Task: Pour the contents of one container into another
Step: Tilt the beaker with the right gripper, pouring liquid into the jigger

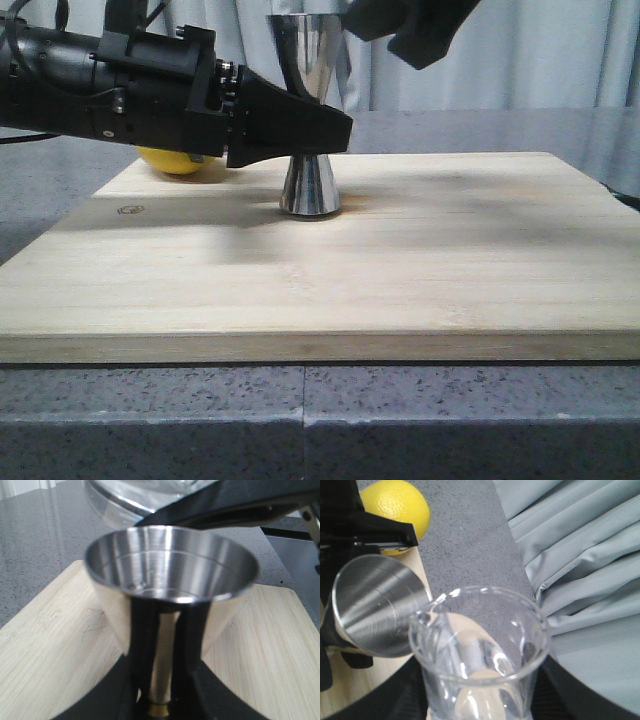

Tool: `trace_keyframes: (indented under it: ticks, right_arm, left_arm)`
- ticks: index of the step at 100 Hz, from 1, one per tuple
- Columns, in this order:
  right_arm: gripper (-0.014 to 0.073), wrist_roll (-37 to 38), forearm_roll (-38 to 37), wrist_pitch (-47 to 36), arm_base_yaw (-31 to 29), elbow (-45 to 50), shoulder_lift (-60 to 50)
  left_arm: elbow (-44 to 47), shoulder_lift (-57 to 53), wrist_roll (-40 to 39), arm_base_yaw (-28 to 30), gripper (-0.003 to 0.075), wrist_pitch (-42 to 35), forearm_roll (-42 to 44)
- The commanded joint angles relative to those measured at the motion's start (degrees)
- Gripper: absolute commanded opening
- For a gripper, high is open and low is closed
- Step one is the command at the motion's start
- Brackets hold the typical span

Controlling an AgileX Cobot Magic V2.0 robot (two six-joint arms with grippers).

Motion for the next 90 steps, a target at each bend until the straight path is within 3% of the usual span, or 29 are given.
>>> trace_keyframes:
  ticks: [1,17,67,90]
  right_arm:
    - [0.0267,-0.23,-1.68,-3.57,0.05,-2.15,-2.18]
    - [0.0267,-0.23,-1.88,-3.57,0.05,-2.15,-2.18]
    - [0.0267,-0.23,-3.28,-3.57,0.05,-3.6,-2.18]
    - [0.0267,-0.23,-3.51,-3.57,0.05,-3.9,-2.07]
  left_arm:
    - [-1.7,-2.31,0.11,-0.6,0.0062,6.75,-4.57]
    - [-2.3,-2.31,-3.35,-0.6,0.0062,6.75,-4.57]
    - [-3.16,-2.31,-3.26,-0.6,0.0063,6.75,-4.46]
    - [-5.96,-2.31,-3.26,-1.71,0.0063,6.75,-0.58]
